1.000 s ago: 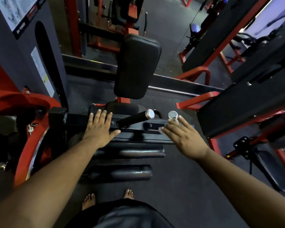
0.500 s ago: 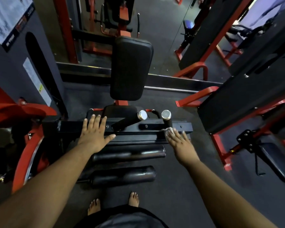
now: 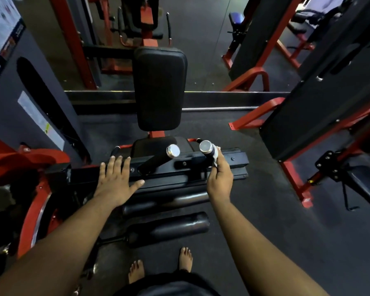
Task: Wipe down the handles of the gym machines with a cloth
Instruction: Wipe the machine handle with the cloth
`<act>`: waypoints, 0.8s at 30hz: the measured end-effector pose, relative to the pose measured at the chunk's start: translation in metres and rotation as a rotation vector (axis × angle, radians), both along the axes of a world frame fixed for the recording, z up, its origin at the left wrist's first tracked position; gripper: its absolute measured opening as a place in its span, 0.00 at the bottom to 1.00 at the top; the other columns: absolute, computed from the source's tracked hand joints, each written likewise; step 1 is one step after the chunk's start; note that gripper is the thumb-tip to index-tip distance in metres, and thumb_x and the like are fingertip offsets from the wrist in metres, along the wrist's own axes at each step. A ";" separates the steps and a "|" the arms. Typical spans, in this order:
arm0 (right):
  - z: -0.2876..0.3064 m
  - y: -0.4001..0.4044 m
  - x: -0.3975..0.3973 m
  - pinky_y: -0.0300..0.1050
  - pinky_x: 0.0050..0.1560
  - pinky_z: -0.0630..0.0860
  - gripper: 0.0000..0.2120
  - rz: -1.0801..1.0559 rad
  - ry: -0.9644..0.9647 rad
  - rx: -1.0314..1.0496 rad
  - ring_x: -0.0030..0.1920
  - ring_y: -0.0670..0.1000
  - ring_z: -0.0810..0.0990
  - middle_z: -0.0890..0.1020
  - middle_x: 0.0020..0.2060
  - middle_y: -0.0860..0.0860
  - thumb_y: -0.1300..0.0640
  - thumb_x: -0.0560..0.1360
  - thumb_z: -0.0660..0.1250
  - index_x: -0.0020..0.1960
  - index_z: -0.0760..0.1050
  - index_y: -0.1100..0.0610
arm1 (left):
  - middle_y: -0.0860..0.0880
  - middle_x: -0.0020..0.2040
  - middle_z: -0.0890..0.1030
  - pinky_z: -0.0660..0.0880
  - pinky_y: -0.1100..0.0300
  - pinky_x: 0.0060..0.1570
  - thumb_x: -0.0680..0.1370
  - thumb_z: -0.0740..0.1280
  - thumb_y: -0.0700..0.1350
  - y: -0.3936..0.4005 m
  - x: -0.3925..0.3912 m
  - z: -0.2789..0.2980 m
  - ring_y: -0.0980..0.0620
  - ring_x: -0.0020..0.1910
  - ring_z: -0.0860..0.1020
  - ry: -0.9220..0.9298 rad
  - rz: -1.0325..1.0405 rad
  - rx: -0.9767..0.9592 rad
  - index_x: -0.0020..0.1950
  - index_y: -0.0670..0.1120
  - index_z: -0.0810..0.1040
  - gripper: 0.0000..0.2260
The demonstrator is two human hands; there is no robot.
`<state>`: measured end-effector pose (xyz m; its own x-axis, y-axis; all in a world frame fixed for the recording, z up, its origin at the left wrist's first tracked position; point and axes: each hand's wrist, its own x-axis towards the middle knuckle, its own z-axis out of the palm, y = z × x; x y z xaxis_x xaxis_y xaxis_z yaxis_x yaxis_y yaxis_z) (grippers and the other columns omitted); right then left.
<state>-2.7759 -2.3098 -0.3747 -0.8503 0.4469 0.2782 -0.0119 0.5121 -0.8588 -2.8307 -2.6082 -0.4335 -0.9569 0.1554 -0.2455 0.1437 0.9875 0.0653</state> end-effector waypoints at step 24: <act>0.043 0.062 -0.057 0.42 0.55 0.74 0.16 0.389 -0.270 -0.238 0.49 0.41 0.82 0.85 0.47 0.44 0.64 0.84 0.57 0.52 0.82 0.52 | 0.44 0.84 0.42 0.35 0.42 0.79 0.78 0.49 0.74 0.002 -0.002 0.005 0.44 0.82 0.36 -0.057 0.027 -0.015 0.84 0.49 0.39 0.44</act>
<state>-2.8332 -2.2474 -0.3320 -0.9932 0.1082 -0.0440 0.0752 0.3044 -0.9496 -2.8331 -2.6060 -0.4283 -0.9451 0.1258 -0.3015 0.1136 0.9918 0.0577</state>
